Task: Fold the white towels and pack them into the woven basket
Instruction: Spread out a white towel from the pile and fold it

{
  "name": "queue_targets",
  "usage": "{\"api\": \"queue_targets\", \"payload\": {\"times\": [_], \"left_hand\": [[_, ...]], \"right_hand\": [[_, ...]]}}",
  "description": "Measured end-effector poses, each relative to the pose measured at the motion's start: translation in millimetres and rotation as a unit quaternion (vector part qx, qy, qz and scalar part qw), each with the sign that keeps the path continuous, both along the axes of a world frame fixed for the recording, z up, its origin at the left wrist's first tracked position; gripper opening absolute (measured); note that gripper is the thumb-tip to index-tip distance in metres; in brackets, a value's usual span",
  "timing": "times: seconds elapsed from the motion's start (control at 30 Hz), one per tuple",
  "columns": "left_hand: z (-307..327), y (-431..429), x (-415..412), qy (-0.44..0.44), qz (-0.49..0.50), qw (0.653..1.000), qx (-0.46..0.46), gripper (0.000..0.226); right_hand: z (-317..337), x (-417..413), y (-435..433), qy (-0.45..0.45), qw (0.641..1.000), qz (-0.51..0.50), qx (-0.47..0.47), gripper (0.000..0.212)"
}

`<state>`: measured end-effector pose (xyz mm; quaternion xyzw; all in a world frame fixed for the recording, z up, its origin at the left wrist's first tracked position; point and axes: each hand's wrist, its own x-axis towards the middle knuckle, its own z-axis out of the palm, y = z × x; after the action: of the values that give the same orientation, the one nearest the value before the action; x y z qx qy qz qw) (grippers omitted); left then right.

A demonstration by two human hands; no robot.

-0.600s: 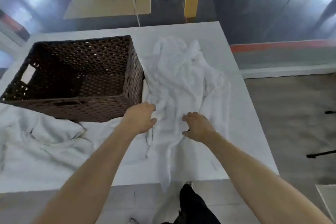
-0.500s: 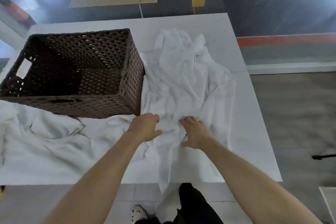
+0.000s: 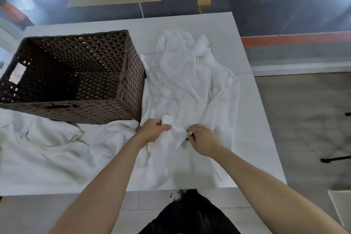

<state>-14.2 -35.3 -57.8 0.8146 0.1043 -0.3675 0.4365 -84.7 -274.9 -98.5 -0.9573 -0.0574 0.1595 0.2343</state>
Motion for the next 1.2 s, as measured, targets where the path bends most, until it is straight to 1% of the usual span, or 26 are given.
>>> {"api": "queue_targets", "payload": {"times": [0.07,0.13,0.17,0.2,0.23,0.27,0.3,0.33,0.37,0.4,0.43,0.47,0.5,0.53,0.6,0.67,0.73,0.8,0.87,0.9,0.97,1.0,1.03,1.1,1.17,1.2], "left_hand": [[25,-9,7,-0.033,0.034,0.997,-0.062,0.042],[54,-21,12,-0.091,0.08,0.987,-0.101,0.033],[68,-27,15,-0.121,0.108,0.979,-0.121,0.037],[83,-32,16,-0.145,0.13,0.969,-0.151,0.046],[98,-39,17,-0.166,0.137,0.958,-0.19,0.054],[112,-44,17,-0.181,0.129,0.95,-0.22,0.054],[125,-50,15,-0.194,0.109,0.945,-0.238,0.047],[137,-56,14,-0.203,0.083,0.944,-0.246,0.037],[144,-62,14,-0.208,0.06,0.944,-0.247,0.028],[153,-67,13,-0.212,0.044,0.944,-0.249,0.023],[161,-69,15,-0.219,0.04,0.943,-0.248,0.022],[168,-70,18,-0.229,0.047,0.939,-0.25,0.023],[176,-68,23,-0.237,0.063,0.935,-0.257,0.026],[183,-64,28,-0.232,0.084,0.931,-0.269,0.033],[195,-58,30,-0.19,0.088,0.928,-0.308,0.057],[198,-57,19,-0.138,0.024,0.942,-0.304,0.072],[195,-60,3,-0.11,-0.058,0.951,-0.283,0.068],[194,-63,-4,-0.118,-0.042,0.949,-0.291,0.057],[193,-63,1,-0.142,0.007,0.945,-0.295,0.047],[192,-62,4,-0.153,0.023,0.943,-0.293,0.042],[190,-62,8,-0.18,0.066,0.939,-0.285,0.034],[189,-63,10,-0.192,0.096,0.934,-0.286,0.032],[190,-66,12,-0.203,0.126,0.925,-0.297,0.031],[200,-76,12,-0.212,0.177,0.899,-0.339,0.034],[215,-91,10,-0.205,0.21,0.876,-0.382,0.04],[223,-98,8,-0.198,0.218,0.87,-0.395,0.04]], "right_hand": [[27,-10,7,-0.018,0.993,-0.09,0.078,0.039],[57,-24,14,-0.044,0.976,-0.165,0.138,0.052],[70,-32,18,-0.054,0.965,-0.196,0.163,0.06],[83,-38,23,-0.057,0.956,-0.221,0.186,0.07],[97,-43,28,-0.051,0.947,-0.241,0.206,0.083],[108,-47,34,-0.04,0.941,-0.254,0.219,0.096],[117,-49,40,-0.026,0.94,-0.26,0.221,0.105],[125,-51,45,-0.012,0.939,-0.266,0.218,0.106],[130,-50,47,-0.005,0.938,-0.277,0.211,0.094],[134,-49,45,-0.007,0.933,-0.295,0.208,0.071],[137,-48,39,-0.014,0.922,-0.322,0.213,0.046],[142,-48,31,-0.027,0.907,-0.352,0.227,0.026],[148,-47,21,-0.046,0.894,-0.372,0.246,0.016],[156,-45,11,-0.069,0.883,-0.381,0.265,0.016],[182,-41,-5,-0.132,0.877,-0.37,0.275,0.024],[209,-30,-13,-0.184,0.888,-0.339,0.251,0.025],[232,-17,-13,-0.197,0.909,-0.293,0.222,0.018],[241,-8,-14,-0.173,0.939,-0.227,0.193,0.006],[242,-7,-15,-0.133,0.955,-0.165,0.207,0.024],[240,-9,-15,-0.112,0.954,-0.145,0.236,0.035],[231,-19,-14,-0.091,0.933,-0.141,0.32,0.053],[223,-25,-13,-0.093,0.921,-0.161,0.343,0.061],[213,-32,-11,-0.103,0.917,-0.191,0.336,0.071],[188,-42,-4,-0.102,0.93,-0.244,0.257,0.091],[166,-44,8,-0.059,0.942,-0.257,0.208,0.107],[157,-41,15,-0.044,0.943,-0.26,0.203,0.11]]}}
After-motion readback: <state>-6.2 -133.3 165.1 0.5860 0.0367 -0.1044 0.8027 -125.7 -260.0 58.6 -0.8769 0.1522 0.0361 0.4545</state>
